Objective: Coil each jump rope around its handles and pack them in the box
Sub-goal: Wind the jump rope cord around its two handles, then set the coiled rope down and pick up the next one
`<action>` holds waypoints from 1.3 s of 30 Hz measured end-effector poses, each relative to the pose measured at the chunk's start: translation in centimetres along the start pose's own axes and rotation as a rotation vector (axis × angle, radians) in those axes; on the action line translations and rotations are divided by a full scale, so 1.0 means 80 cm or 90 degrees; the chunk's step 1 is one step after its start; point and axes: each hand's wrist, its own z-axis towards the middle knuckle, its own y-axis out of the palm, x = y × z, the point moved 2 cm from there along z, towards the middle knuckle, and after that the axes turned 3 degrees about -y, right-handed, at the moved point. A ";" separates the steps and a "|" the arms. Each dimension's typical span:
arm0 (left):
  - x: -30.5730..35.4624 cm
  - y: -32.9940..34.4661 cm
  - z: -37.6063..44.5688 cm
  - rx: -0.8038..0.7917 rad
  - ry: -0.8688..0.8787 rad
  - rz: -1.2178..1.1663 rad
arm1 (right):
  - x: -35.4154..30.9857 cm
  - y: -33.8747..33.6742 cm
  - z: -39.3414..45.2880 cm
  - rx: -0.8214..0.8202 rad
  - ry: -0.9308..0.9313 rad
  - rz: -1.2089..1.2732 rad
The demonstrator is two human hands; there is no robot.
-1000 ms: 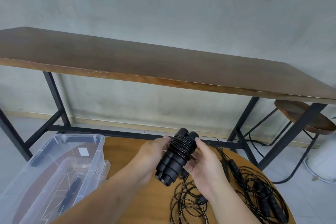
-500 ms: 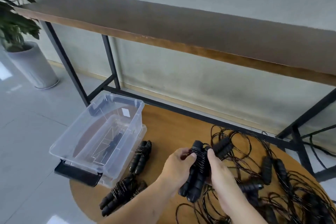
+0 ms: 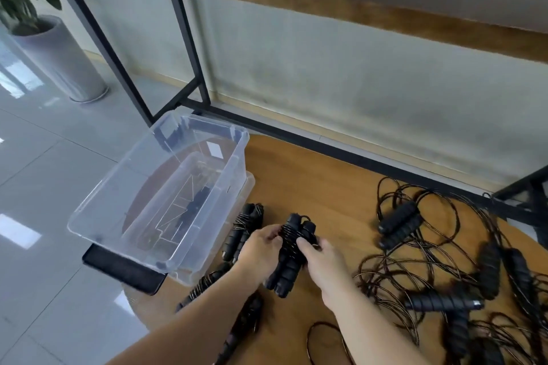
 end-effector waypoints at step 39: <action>-0.082 0.010 0.090 0.091 0.079 0.342 | 0.027 0.092 0.109 -0.007 0.054 -0.076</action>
